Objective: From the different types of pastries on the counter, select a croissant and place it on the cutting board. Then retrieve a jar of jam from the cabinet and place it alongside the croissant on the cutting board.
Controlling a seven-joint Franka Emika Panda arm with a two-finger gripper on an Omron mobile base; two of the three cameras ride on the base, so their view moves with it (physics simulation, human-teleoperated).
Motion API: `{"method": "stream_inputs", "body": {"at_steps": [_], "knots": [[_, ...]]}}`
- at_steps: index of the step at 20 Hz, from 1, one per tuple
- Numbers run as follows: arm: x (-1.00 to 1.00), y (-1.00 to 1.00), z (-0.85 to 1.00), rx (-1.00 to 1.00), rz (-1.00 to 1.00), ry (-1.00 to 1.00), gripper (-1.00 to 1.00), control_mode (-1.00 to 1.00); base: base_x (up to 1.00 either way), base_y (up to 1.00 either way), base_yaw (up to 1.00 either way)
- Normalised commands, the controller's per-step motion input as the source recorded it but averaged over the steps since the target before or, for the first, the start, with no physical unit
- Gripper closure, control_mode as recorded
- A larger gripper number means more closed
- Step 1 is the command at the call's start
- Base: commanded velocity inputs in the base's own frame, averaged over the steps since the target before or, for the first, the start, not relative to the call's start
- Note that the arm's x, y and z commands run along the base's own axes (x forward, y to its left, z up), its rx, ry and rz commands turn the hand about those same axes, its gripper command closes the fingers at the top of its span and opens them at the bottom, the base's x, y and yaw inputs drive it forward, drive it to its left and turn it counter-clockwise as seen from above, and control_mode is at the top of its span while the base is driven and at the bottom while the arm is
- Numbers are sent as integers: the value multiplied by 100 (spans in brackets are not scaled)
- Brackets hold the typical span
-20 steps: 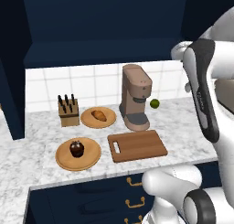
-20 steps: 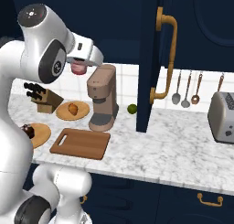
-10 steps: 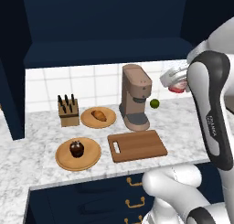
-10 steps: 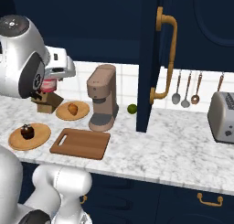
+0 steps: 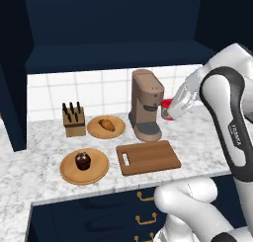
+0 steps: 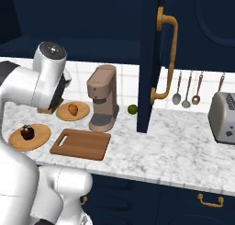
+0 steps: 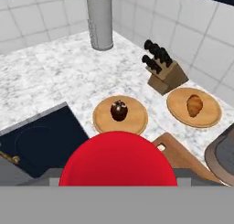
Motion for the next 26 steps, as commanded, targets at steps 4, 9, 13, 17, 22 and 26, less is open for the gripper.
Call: {"method": "stream_inputs", "body": {"at_steps": [4, 9, 13, 17, 22, 26], "knots": [[18, 29, -64, 0, 57, 0, 100, -100, 0, 0, 0], [11, 14, -35, 0, 41, 3, 100, -100, 0, 0, 0], [36, 16, -33, 0, 15, 2, 100, -100, 0, 0, 0], [47, 0, -29, 0, 4, 0, 100, -100, 0, 0, 0], [34, -25, -21, -1, 0, 1, 100, -100, 0, 0, 0], [20, -36, -33, 0, -3, 1, 100, -100, 0, 0, 0]]}}
